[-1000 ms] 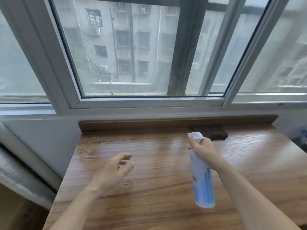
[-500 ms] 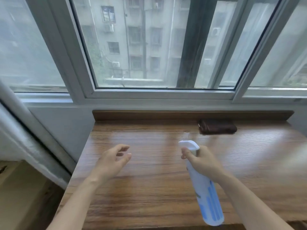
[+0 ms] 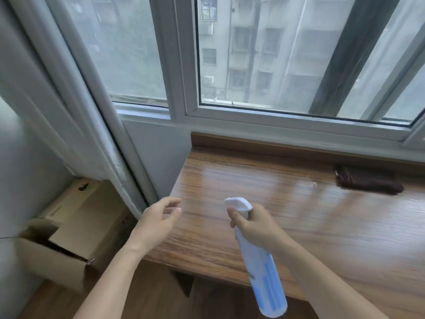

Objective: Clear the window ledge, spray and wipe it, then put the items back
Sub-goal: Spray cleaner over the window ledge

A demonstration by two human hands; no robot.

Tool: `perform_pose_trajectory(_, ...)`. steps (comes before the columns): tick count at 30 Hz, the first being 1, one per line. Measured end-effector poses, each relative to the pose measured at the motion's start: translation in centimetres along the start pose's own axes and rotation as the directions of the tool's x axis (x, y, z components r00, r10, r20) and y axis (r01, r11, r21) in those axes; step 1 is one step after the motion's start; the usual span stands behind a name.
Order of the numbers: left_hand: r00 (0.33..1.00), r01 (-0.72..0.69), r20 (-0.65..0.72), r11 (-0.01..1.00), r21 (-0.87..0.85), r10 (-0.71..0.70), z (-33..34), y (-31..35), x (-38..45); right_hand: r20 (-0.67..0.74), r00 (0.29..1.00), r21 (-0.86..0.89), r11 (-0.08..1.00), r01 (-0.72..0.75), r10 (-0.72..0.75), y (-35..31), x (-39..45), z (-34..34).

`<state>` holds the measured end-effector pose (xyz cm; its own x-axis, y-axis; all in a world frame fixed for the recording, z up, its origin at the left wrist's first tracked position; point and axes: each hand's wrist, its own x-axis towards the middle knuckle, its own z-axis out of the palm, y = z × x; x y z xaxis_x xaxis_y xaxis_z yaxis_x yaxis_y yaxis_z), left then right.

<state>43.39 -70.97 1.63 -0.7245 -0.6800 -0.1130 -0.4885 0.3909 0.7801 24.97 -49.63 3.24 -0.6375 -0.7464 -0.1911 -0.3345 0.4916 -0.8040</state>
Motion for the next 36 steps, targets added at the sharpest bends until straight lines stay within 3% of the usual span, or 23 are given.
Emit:
perform_pose_trajectory(5,0.999,0.013,-0.031,1.0,-0.013,-0.013,-1.3,-1.4,-1.0,0.015,1.0,-0.094,0.995,0.016,-0.015,-0.8,0.3,1.8)
perform_pose_trajectory(12,1.0,0.004,-0.019,1.0,-0.02,-0.004,-1.4,-1.3,-1.0,0.019,1.0,-0.093,0.995,0.018,-0.016,-0.3,-1.6,1.9)
perform_pose_trajectory(22,0.991,-0.1,0.09,0.995,-0.001,0.1,2.6,1.8,1.7,-0.284,0.937,0.06,0.979,-0.197,0.206,6.6,-6.5,-5.8)
perform_pose_trajectory(36,0.88,-0.319,0.355,0.946,-0.053,0.316,12.5,10.5,5.2,-0.431,0.836,0.174,0.94,-0.293,0.341,12.8,-12.1,-12.3)
